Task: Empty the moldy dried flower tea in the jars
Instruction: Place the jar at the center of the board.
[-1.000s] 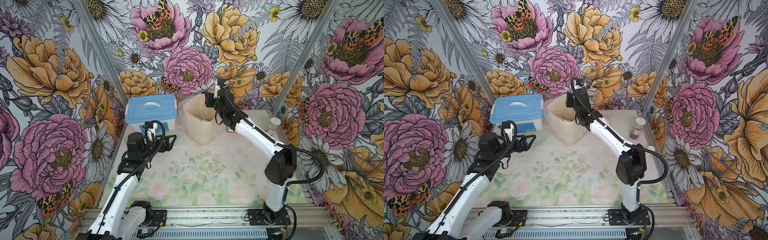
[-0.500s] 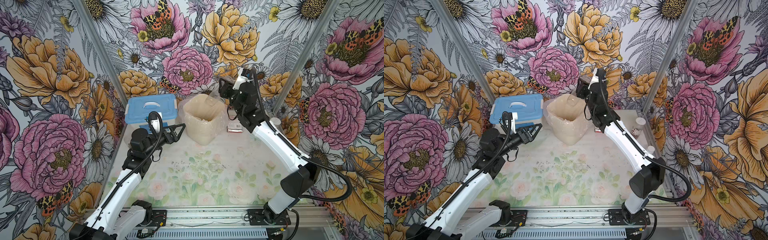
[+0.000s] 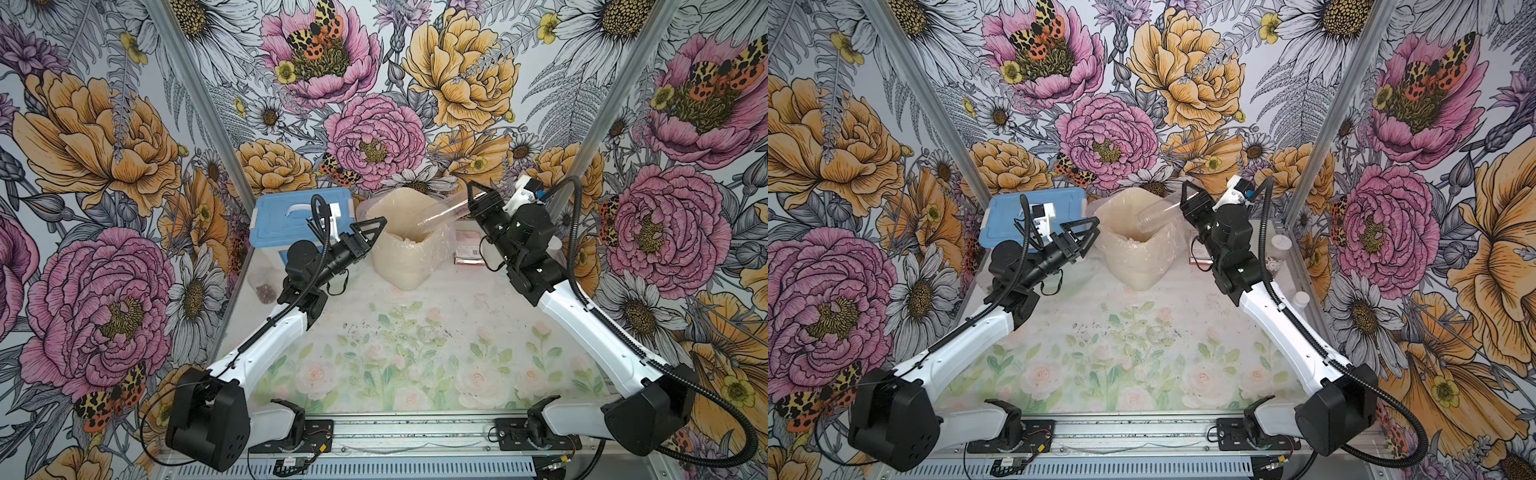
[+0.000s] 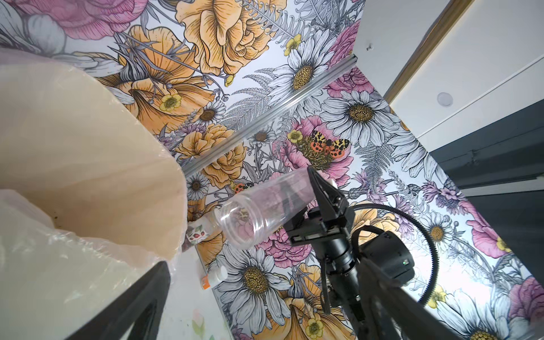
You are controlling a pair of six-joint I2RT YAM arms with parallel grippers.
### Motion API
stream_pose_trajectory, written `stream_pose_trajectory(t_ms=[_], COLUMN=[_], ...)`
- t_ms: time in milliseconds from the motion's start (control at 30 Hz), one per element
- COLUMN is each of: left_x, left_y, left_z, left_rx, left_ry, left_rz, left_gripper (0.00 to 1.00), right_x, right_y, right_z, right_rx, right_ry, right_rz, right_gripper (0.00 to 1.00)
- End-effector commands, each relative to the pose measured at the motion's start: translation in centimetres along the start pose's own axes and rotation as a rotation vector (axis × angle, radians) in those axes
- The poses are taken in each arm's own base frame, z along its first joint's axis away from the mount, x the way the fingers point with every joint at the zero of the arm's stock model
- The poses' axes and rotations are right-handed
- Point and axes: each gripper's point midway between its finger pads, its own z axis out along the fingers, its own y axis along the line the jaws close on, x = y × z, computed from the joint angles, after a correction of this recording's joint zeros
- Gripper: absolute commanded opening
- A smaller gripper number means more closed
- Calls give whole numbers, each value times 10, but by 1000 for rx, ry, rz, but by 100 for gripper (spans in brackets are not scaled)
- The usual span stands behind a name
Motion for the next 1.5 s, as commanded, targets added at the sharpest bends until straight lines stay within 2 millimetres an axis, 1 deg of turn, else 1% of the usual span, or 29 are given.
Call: stream_pose_trajectory(t_ms=[0,100,233,267,367,633,800,1067,1200,1467], left_x=[1,11,20,21,25,32,35,39,41,44], left_y=[-40,-30,-7,-5,-5,-8,-6,-16,-19,-14], left_z=[11,19,25,25,30,37,41,45,48,50], left_rx=[138,67,-53,-66,-65,-60,-65,-38,-28,-35], left_ry=[17,42,81,84,104,141,157,178,196,205], left_rz=[-8,7,2,-2,-20,-34,-46,-35,-37,-50], left_gripper=[99,99,99,99,99,99,99,99,91,80], right_x=[0,6,8,9,12,20,26,38,43,54], right_y=[20,17,15,13,9,7,6,0,-1,-3], right_z=[-7,-7,-7,-7,-6,-1,2,9,12,15], right_rx=[-118,-139,-144,-140,-146,-170,-182,-187,-192,-194], right_ry=[23,40,42,42,44,70,88,120,135,157], right_rz=[164,206,217,221,250,304,331,378,393,418], right_gripper=[26,26,25,25,25,24,24,24,23,23])
